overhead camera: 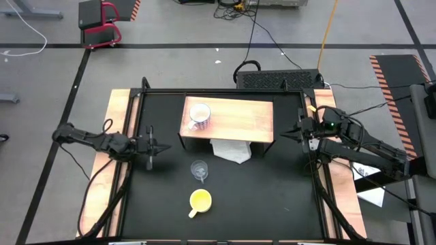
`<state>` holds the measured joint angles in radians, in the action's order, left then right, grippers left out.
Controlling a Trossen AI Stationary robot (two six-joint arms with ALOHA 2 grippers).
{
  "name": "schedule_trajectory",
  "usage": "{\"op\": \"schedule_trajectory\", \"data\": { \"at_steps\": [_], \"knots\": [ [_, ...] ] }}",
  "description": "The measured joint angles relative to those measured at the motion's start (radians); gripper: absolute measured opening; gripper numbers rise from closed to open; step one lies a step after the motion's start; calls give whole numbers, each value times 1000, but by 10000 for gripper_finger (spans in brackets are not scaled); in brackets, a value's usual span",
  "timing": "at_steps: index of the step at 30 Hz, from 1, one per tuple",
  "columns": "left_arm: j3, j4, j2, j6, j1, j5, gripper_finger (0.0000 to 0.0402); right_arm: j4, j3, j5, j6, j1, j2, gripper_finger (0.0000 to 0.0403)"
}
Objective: Stack small to large cups/mugs on shelf
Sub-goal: Put the yellow mug on the shelf
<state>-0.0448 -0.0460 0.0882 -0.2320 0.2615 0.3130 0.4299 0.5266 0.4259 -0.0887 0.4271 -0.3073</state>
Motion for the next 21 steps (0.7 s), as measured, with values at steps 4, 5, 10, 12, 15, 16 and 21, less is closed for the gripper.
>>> {"op": "schedule_trajectory", "data": {
  "at_steps": [4,5,10,12,15,16,21],
  "knots": [
    [0,0,22,7,0,0,1,0,0,0,-1,0,0,0],
    [0,0,25,8,0,0,2,0,0,0,-1,0,0,0],
    [0,-4,29,10,0,-128,1,0,0,0,-1,0,0,0],
    [2,-6,29,15,0,-221,1,0,0,0,-1,0,0,0],
    [2,13,30,35,1,-265,1,0,0,0,-1,0,0,0],
    [2,28,30,41,0,-265,1,0,0,0,-1,0,0,0],
    [2,104,30,58,2,-334,1,0,0,0,-1,0,0,0]
  ]
}}
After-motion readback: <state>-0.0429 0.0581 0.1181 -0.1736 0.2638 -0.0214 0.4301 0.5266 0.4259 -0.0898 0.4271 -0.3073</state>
